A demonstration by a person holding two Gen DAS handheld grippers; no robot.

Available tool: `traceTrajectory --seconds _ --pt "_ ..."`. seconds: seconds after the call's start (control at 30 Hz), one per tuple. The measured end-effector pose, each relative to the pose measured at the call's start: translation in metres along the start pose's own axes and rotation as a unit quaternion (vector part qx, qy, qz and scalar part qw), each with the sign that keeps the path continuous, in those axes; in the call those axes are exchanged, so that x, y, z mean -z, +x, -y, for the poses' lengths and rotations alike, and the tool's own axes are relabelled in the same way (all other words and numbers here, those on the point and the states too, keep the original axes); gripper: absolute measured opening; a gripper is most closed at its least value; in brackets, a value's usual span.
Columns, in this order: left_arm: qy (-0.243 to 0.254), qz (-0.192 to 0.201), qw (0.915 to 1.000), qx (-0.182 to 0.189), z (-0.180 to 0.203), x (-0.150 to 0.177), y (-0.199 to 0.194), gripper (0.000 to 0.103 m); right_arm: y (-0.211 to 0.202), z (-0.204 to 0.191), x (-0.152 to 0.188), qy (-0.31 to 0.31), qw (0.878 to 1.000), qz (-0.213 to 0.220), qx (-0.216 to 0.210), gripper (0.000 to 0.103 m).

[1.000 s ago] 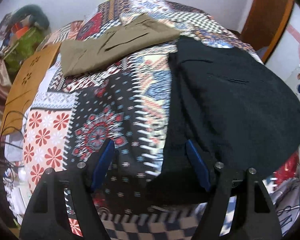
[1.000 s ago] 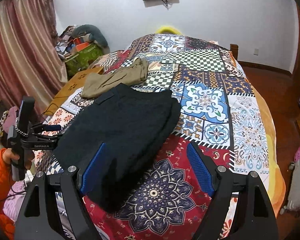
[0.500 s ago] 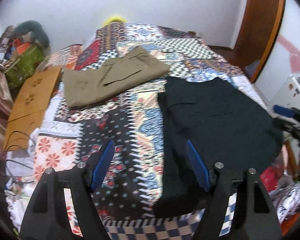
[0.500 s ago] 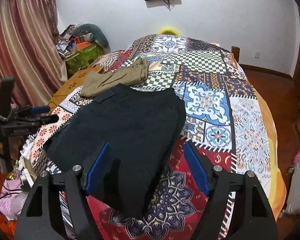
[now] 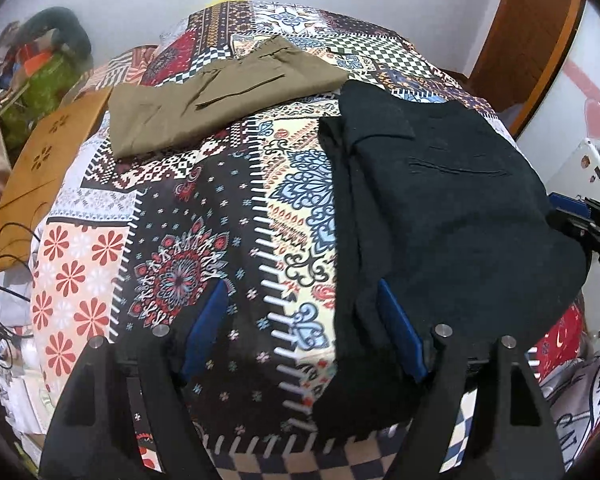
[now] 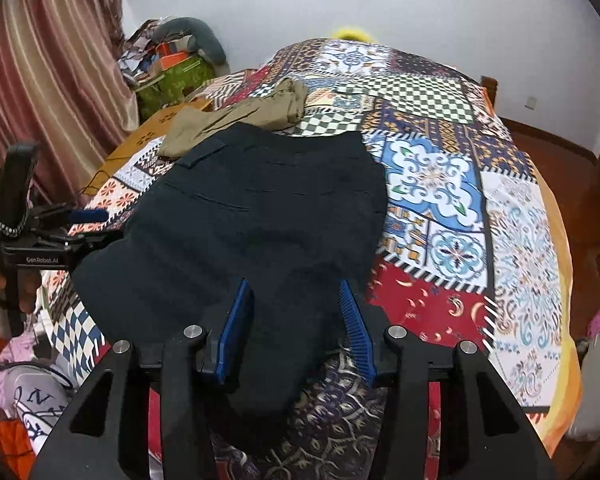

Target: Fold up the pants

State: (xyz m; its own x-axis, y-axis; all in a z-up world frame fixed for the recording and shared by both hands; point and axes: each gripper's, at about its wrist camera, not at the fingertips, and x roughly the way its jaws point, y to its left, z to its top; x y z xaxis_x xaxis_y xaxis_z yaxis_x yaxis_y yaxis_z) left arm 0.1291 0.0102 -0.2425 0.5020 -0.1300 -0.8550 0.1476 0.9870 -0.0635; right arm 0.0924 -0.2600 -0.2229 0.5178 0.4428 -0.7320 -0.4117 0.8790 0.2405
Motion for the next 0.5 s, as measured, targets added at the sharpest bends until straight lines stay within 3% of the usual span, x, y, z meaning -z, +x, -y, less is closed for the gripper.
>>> traceTrajectory --seconds 0.07,0.13,0.17,0.3,0.5 --pt "0.000 0.004 0.9999 -0.010 -0.002 0.001 -0.004 0.077 -0.005 0.005 0.001 0.010 1.000 0.001 0.005 0.043" --pt "0.005 0.005 0.9982 -0.059 -0.006 0.000 -0.008 0.077 -0.011 0.011 0.003 0.021 1.000 0.003 0.013 0.043" --pt "0.003 0.004 0.9978 -0.066 -0.009 0.000 -0.009 0.077 -0.014 0.014 0.003 0.027 1.000 0.004 0.015 0.043" --pt "-0.015 0.008 0.9979 -0.063 -0.023 -0.006 -0.017 0.077 -0.025 0.020 -0.002 0.037 0.999 0.014 0.025 0.043" --pt "0.001 0.054 0.9974 -0.047 -0.008 -0.032 -0.038 0.077 -0.031 0.020 -0.020 0.043 0.998 0.028 0.024 0.045"
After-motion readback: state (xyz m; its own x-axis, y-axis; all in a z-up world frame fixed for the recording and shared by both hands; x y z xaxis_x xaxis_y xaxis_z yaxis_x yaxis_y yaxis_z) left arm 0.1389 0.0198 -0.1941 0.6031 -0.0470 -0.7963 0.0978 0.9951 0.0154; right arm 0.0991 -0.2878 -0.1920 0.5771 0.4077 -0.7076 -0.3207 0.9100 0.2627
